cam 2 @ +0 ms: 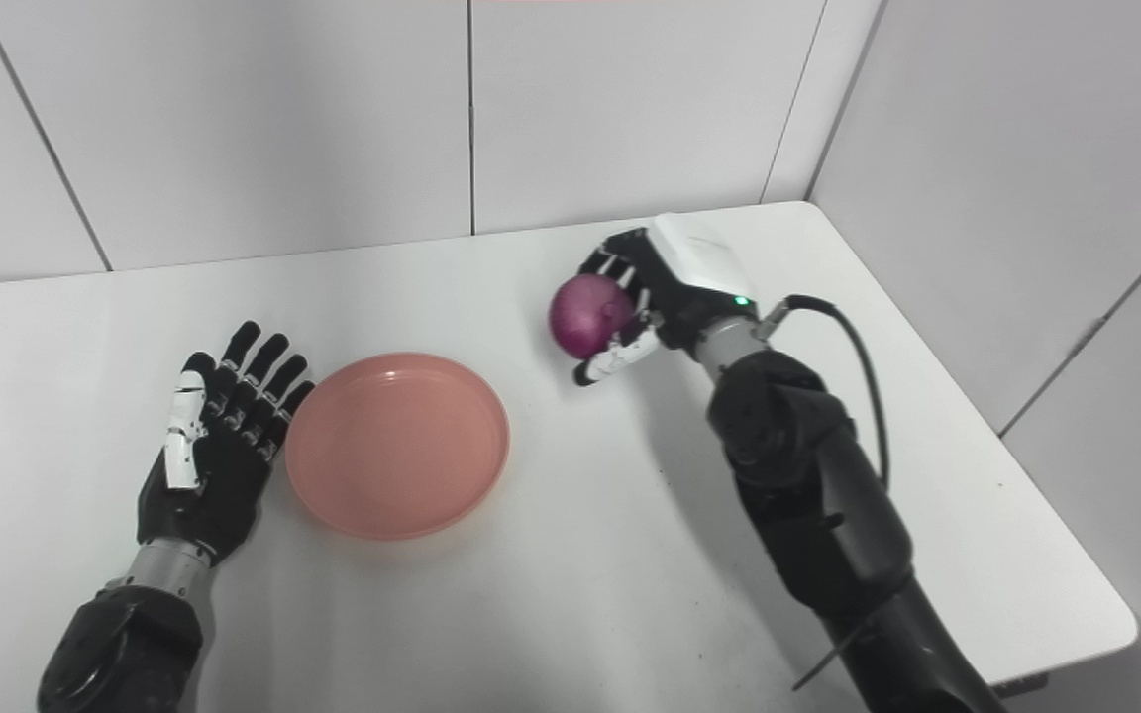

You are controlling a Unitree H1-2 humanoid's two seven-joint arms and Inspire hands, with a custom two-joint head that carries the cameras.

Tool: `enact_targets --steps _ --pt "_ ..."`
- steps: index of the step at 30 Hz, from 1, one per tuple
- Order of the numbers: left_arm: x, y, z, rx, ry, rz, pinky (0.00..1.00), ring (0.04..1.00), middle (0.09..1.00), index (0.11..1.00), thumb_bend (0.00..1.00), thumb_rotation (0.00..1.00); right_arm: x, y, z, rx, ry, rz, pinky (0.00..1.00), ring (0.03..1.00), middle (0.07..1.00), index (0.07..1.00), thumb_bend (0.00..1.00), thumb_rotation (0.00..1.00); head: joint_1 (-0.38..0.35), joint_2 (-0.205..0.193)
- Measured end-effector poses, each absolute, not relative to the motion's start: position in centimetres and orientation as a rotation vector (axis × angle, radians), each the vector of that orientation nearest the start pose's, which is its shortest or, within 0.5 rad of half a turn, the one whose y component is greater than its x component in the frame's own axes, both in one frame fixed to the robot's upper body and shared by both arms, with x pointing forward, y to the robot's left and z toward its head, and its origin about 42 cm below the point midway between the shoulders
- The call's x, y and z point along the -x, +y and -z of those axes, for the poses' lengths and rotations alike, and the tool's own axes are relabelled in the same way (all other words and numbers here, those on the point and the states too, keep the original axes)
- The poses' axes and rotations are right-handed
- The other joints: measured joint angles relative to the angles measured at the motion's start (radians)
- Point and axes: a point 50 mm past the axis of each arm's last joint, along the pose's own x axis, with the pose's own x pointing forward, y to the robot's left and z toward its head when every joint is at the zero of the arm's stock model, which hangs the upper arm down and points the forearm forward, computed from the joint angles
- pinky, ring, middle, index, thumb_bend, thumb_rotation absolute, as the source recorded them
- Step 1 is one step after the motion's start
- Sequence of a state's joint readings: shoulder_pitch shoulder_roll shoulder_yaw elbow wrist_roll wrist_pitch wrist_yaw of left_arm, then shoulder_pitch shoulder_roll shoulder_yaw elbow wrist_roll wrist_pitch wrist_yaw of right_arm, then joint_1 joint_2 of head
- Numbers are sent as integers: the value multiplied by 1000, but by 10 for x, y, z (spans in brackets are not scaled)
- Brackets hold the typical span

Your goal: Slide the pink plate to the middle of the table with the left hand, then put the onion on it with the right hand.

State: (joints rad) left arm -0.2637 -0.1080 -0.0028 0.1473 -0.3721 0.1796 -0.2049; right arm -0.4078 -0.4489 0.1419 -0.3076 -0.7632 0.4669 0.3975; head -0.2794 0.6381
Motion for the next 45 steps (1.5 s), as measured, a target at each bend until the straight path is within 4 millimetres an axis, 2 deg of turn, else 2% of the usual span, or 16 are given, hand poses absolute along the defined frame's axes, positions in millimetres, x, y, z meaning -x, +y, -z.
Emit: enact_targets --steps 3,5,14,21,26,34,41,45 --pt "-360 126 -133 473 43 360 935 956 968 963 451 1000 -371 -253 -286 1130 -145 -77 284 373 469 487 517 132 26 2" --pt "-359 124 -133 471 44 363 933 953 967 964 452 1000 -373 -243 -284 1124 -166 -101 232 316 427 487 517 131 46 6" --pt "-355 114 -137 469 58 340 934 946 962 958 444 1000 -379 -212 -270 1085 -209 -150 241 334 446 487 518 133 114 11" --pt "-353 109 -138 471 66 341 952 958 974 970 444 1000 -384 -188 -256 1055 -199 -196 195 284 408 487 519 133 132 17" --pt "-353 109 -138 473 66 340 947 951 968 967 447 1000 -389 -185 -244 1055 -162 -217 274 365 466 488 518 136 146 20" --pt "-352 105 -139 471 67 326 955 959 974 971 451 1000 -387 -172 -217 1067 -107 -282 250 346 466 488 518 136 152 28" --pt "-351 104 -138 472 68 325 952 956 971 971 444 1000 -386 -169 -209 1066 -108 -304 217 318 441 489 518 134 150 31" --pt "-351 104 -138 472 68 325 951 954 971 972 442 1000 -385 -168 -208 1071 -114 -301 263 376 501 490 520 143 150 32"
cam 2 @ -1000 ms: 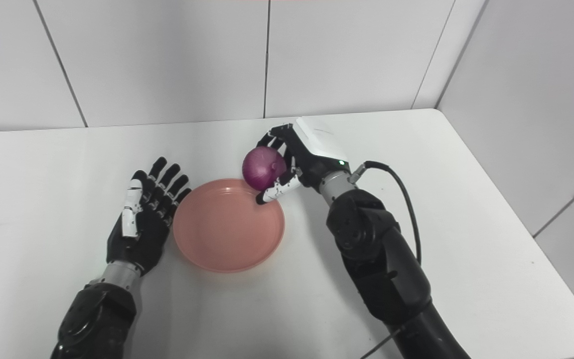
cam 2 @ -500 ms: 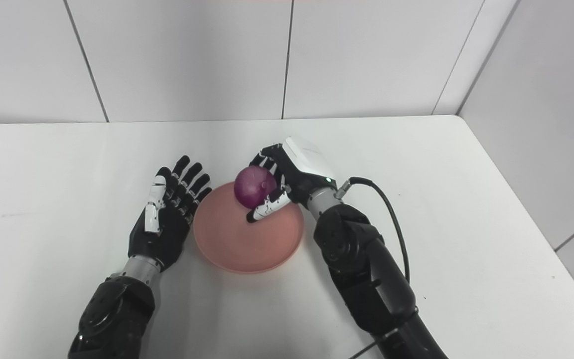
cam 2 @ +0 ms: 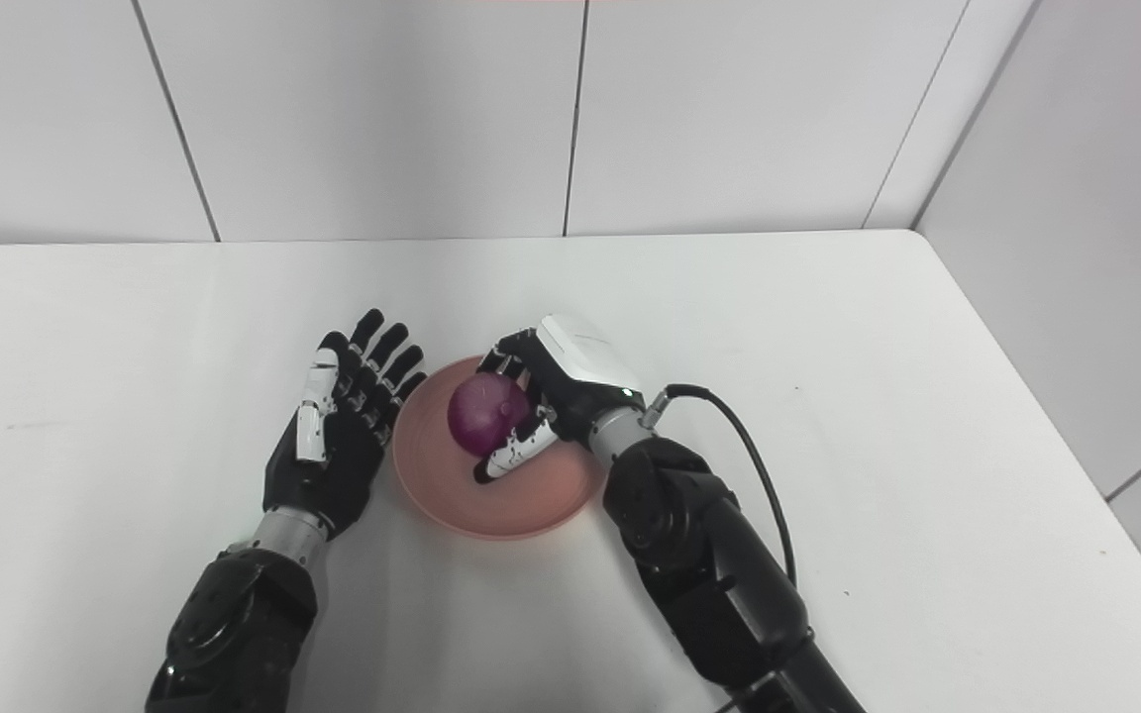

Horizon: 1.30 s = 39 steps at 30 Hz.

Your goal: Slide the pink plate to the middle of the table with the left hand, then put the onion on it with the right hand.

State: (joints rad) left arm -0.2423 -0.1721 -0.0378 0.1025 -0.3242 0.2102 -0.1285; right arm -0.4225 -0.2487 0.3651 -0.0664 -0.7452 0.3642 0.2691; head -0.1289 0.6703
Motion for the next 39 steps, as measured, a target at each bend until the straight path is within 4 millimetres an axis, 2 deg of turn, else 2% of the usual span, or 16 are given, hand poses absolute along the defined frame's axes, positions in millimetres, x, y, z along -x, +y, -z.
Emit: enact_targets --steps 1,2,3,4,6,8,12,15,24,32,39 --pt "-351 104 -138 472 68 325 950 954 971 971 442 1000 -385 -168 -208 1072 -114 -303 271 386 511 490 521 144 0 -2" --pt "-351 104 -138 472 68 325 950 954 971 972 442 1000 -384 -168 -208 1074 -116 -304 313 434 548 555 690 186 0 -2" --pt "-351 104 -138 472 68 325 949 954 971 972 441 1000 -383 -168 -209 1077 -119 -306 334 458 568 588 776 208 2 0" --pt "-351 104 -138 472 68 326 948 953 969 971 441 1000 -381 -168 -209 1082 -120 -309 348 474 581 615 830 229 2 0" --pt "-351 103 -138 472 68 326 945 952 966 966 442 1000 -378 -168 -207 1083 -121 -315 305 448 561 732 947 318 0 2" --pt "-351 104 -138 472 68 325 943 950 962 962 445 1000 -373 -168 -208 1078 -126 -321 541 672 741 805 990 357 0 2" --pt "-351 104 -138 472 69 324 944 951 961 961 447 1000 -366 -172 -209 1089 -130 -344 735 822 868 883 1000 419 2 2" --pt "-351 104 -138 472 69 323 947 955 962 961 451 1000 -362 -174 -211 1100 -142 -358 775 840 883 907 1000 436 2 2" --pt "-351 103 -138 469 69 324 946 966 965 963 449 1000 -348 -173 -217 1065 -177 -380 736 836 872 895 1000 449 -2 2" --pt "-351 103 -139 470 71 325 955 969 968 969 446 1000 -342 -177 -234 1040 -233 -341 725 828 862 882 1000 451 -5 2" --pt "-351 102 -139 470 71 329 952 968 970 971 449 1000 -333 -191 -268 963 -322 -283 719 821 867 883 1000 489 -9 -2"
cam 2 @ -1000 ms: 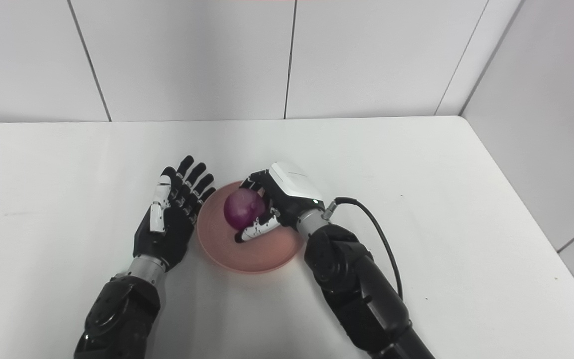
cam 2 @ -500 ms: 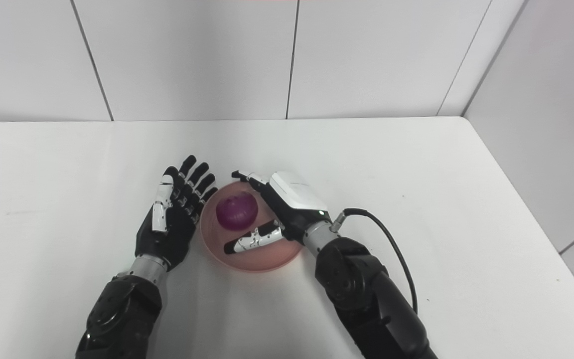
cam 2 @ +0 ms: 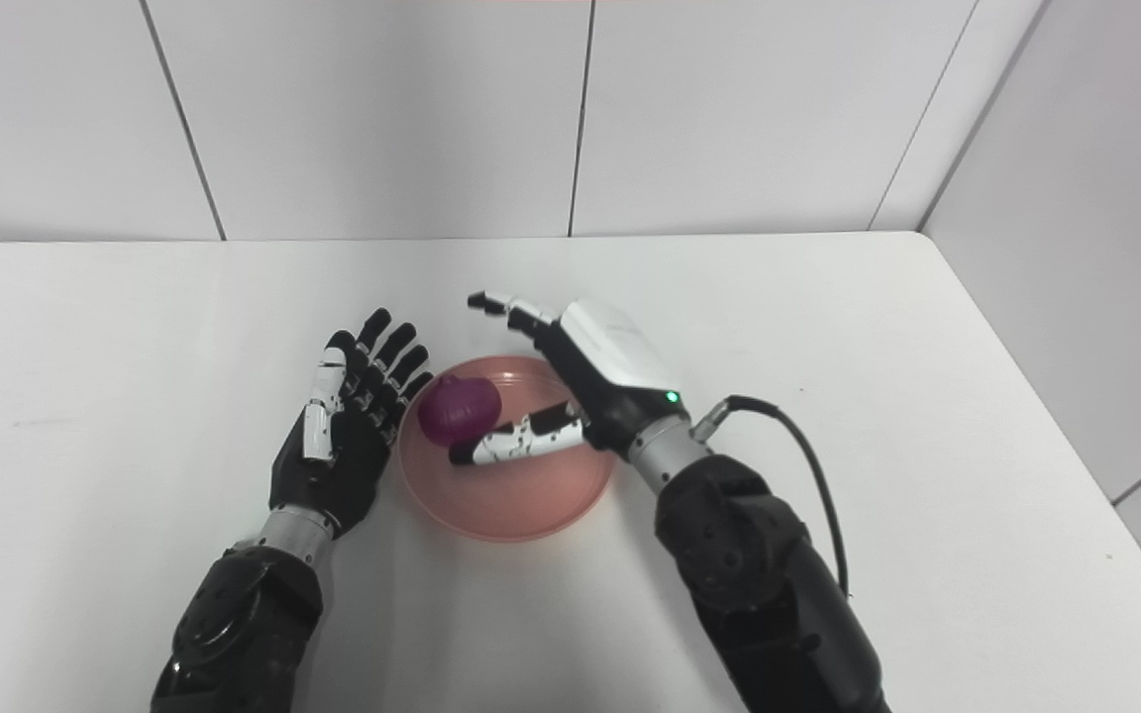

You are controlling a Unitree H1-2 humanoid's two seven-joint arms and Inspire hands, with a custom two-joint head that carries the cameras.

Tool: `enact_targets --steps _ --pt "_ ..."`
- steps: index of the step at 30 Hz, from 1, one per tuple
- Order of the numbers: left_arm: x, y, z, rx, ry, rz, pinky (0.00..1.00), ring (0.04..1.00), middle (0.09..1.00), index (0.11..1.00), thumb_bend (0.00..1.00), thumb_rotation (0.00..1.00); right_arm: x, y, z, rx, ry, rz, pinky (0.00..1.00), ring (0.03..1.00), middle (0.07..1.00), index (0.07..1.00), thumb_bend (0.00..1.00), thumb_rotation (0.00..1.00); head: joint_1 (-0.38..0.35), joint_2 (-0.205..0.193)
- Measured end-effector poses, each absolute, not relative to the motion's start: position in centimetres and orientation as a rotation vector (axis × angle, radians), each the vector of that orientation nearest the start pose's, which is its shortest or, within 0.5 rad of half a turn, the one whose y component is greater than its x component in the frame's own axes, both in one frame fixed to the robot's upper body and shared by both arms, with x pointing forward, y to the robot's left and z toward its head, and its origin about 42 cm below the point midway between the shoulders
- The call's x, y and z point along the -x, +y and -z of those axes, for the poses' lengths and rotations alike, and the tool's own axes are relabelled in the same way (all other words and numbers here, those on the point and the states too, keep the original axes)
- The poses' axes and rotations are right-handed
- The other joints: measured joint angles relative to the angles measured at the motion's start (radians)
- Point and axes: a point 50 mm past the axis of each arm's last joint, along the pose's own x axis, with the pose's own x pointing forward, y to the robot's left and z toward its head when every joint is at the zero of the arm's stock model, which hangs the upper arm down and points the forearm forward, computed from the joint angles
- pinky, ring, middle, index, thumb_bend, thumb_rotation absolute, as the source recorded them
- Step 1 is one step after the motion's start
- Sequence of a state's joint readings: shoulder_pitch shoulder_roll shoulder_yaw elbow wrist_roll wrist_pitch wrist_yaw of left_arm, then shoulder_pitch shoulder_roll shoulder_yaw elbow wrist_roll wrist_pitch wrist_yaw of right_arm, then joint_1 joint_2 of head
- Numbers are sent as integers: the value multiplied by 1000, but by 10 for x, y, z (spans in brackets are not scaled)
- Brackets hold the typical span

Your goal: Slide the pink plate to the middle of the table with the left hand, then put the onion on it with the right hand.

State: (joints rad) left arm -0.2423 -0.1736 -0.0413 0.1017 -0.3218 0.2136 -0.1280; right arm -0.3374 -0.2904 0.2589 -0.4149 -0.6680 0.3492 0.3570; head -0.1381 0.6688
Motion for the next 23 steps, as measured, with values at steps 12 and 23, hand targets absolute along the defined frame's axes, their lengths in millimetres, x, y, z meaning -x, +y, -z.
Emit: enact_targets --steps 12,23 --pt "-351 103 -138 477 72 325 949 951 971 970 443 1000 -319 -233 -262 801 -277 -18 743 820 855 893 803 603 -5 -8" --pt "-351 104 -138 476 73 332 945 950 968 966 448 1000 -305 -239 -229 564 -181 136 855 910 934 953 663 990 -11 -9"
